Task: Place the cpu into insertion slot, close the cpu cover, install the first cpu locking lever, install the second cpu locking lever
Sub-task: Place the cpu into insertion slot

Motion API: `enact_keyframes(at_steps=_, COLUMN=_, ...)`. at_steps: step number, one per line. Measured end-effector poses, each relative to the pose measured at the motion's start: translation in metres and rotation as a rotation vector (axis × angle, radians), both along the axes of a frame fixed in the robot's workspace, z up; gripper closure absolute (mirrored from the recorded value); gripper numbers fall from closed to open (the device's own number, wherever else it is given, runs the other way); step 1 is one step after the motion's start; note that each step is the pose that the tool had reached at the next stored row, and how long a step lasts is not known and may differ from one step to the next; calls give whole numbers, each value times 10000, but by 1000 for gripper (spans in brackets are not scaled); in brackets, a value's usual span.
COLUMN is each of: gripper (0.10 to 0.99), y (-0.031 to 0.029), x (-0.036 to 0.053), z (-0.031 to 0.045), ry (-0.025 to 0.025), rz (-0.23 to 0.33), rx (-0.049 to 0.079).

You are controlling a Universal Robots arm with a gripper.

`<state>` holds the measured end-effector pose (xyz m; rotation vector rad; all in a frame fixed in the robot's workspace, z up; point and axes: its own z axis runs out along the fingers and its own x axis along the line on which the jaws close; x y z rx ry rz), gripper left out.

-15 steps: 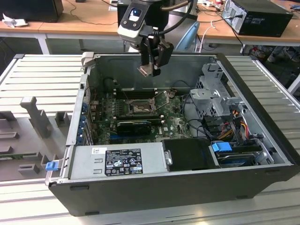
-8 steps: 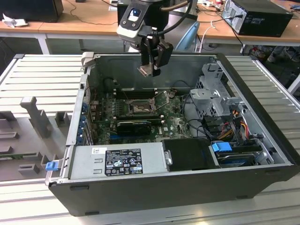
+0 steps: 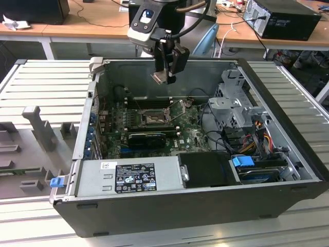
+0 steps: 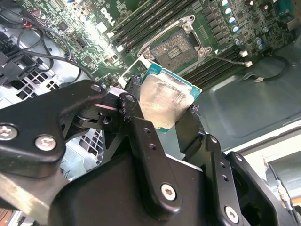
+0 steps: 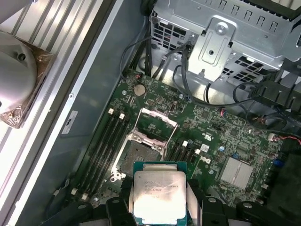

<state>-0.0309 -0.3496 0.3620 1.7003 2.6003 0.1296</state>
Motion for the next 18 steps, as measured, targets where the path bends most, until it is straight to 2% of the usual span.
enact_keyframes(at_steps=18, gripper=545, y=0, x=0, z=-6, ry=0, rz=-836, rx=1)
